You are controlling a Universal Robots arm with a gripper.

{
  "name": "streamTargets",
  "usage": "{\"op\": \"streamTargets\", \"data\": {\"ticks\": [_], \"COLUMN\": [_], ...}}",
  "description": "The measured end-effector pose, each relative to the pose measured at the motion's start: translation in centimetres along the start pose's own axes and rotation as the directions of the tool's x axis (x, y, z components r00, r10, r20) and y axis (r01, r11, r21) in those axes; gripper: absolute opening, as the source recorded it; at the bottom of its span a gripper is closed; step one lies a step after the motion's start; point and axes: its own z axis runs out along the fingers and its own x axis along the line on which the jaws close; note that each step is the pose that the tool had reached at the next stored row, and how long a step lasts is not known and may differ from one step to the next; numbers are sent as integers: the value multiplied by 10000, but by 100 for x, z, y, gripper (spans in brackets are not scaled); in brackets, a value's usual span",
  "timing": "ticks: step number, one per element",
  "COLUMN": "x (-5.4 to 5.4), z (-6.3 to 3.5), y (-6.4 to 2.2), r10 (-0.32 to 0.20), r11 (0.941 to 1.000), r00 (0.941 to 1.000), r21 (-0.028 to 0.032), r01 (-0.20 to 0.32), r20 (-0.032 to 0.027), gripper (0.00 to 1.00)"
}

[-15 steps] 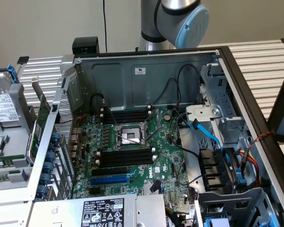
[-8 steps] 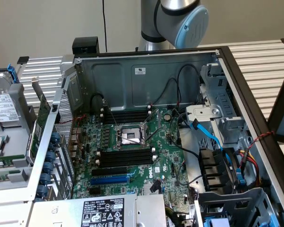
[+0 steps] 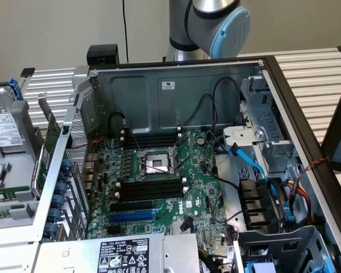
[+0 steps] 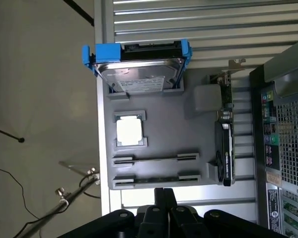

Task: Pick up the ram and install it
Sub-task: 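Pick up the ram and move it above insertion slot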

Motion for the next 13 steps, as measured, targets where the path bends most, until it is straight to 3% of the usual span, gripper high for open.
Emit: {"op": "streamTargets", "data": {"ticks": [4, 7, 13], "x": [7, 8, 11], "z": [9, 16, 22], "y": [-2, -2, -3], "r10": [-625, -1167, -2236], "r11": [9980, 9932, 9747], "r00": [9980, 9931, 9745], "r21": [12, 18, 25], "r01": [625, 1167, 2237], "r20": [-48, -85, -163], "gripper": [11, 11, 11]}}
